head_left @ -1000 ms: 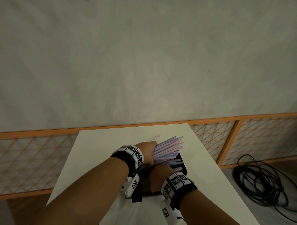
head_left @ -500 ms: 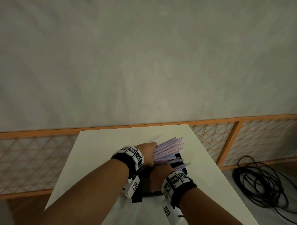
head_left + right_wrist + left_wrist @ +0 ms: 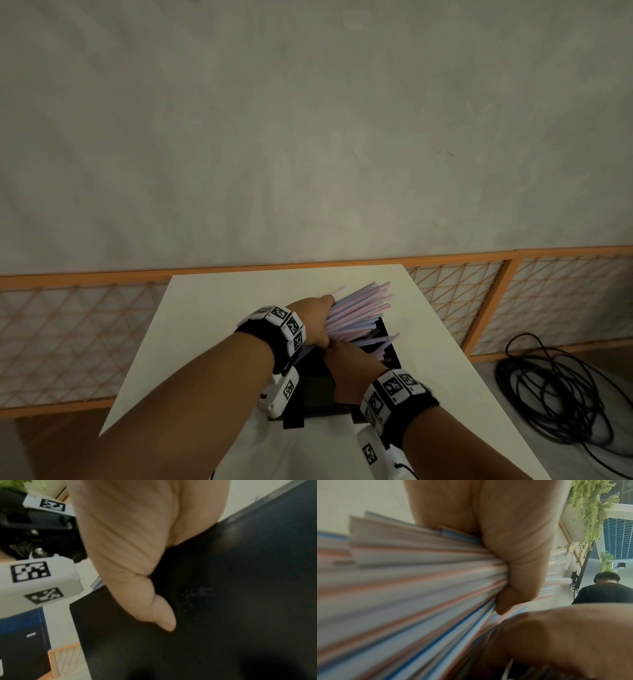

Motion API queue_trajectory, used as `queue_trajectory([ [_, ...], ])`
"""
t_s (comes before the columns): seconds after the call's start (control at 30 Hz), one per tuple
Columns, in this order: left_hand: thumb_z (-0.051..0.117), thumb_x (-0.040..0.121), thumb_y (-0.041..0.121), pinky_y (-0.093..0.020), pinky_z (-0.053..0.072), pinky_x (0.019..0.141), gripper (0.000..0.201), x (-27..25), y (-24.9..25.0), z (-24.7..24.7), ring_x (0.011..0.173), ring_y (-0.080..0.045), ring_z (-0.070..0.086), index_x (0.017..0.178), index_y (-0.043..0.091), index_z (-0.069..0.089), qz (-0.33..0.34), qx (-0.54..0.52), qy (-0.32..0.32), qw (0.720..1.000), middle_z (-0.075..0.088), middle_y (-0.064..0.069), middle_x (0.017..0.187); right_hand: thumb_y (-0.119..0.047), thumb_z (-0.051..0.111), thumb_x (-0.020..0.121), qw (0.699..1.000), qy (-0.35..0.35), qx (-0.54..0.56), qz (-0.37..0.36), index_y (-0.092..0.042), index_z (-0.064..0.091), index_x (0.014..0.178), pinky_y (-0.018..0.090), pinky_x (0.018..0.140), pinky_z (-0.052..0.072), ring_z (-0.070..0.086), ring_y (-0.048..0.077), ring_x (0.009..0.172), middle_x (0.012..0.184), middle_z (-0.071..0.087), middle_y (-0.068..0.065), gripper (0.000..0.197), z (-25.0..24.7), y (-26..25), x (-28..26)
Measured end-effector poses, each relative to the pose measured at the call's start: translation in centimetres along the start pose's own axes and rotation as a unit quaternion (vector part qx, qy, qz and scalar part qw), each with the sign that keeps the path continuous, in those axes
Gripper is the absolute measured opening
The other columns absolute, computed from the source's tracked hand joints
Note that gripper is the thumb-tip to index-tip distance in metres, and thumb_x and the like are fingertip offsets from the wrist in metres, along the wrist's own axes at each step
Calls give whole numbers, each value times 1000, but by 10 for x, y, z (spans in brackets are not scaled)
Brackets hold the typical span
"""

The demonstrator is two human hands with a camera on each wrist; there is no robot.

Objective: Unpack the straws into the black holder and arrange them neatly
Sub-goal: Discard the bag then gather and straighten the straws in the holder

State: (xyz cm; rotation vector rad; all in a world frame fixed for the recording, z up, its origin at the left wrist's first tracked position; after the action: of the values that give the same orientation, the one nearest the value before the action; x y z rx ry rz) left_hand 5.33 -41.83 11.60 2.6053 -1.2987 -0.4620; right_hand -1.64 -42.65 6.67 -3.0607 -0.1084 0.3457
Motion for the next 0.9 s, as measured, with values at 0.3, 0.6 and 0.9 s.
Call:
queue_trajectory([
  [0.3, 70, 70, 18, -43, 53, 74, 53, 0, -1, 3, 87, -32, 61, 114, 10, 41, -5, -1, -3, 1000, 60, -15, 102, -32, 54, 80, 986, -44, -121, 106, -12, 52, 127, 51, 113, 17, 37, 29, 131, 135, 50, 11, 52, 8, 11, 2],
  [0.6, 71, 73, 17, -35, 48, 68, 62, 0, -1, 2, 87, -31, 60, 125, 6, 38, -7, -4, 2, 1000, 60, -15, 104, -37, 59, 75, 979, -150, -64, 122, -18, 41, 137, 55, 115, 11, 23, 33, 138, 146, 37, 11, 68, 8, 9, -3],
  [0.9, 71, 73, 19, -34, 46, 69, 58, -3, -1, 3, 90, -32, 61, 121, 7, 40, -6, -4, 8, 1000, 61, -16, 105, -30, 65, 73, 978, -176, 9, 112, -12, 65, 98, 35, 78, 52, 61, 26, 87, 89, 62, 7, 31, 16, 11, 1],
])
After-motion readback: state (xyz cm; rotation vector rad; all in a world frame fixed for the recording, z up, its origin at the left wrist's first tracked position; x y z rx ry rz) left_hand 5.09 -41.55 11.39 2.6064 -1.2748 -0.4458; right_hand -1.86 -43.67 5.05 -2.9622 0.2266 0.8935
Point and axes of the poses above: each hand's wrist, its own x-axis towards the middle knuckle, its own z-axis out of the palm, y = z × x, the point moved 9 cm from there along x, towards the middle knuckle
